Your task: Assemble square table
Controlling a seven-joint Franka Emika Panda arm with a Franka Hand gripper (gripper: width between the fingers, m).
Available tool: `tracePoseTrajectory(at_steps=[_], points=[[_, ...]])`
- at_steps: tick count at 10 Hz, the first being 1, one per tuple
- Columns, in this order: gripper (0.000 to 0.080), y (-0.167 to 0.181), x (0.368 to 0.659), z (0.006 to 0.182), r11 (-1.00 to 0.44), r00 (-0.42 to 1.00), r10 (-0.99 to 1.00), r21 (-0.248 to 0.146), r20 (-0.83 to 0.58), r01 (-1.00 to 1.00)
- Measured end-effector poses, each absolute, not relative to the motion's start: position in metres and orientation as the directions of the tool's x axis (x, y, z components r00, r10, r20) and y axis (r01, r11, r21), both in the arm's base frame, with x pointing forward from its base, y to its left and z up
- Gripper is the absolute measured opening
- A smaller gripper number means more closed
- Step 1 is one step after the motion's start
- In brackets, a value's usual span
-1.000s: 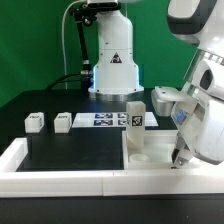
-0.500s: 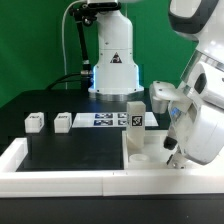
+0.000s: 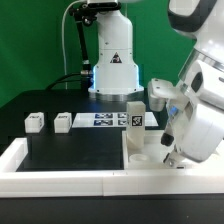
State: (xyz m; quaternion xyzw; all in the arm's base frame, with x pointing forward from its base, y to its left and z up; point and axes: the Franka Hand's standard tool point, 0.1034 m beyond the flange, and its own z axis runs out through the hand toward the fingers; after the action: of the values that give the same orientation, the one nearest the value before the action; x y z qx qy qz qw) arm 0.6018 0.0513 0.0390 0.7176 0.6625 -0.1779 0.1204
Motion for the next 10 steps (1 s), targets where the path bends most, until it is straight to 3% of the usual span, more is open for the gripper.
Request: tracePoseTrajectory(at_steps=[2, 4, 5, 7, 10], points=[[0.0649, 0.043, 0.595, 0.066, -0.192, 0.188, 0.908, 0.027, -0.375, 0.981], [0.0649, 0.036, 0.584, 0.084, -0.337, 0.343, 0.869, 0.079, -0.357, 0.938], [0.0649, 0.033, 0.575, 0.088, -0.428, 0.43, 0.827, 0.091, -0.362, 0.899], [0.0649, 0.022, 0.56, 0.097, -0.584, 0.561, 0.726, 0.075, -0.397, 0.808], [0.0649, 0.006, 0.555, 0.103, -0.634, 0.609, 0.691, 0.079, -0.389, 0.77]])
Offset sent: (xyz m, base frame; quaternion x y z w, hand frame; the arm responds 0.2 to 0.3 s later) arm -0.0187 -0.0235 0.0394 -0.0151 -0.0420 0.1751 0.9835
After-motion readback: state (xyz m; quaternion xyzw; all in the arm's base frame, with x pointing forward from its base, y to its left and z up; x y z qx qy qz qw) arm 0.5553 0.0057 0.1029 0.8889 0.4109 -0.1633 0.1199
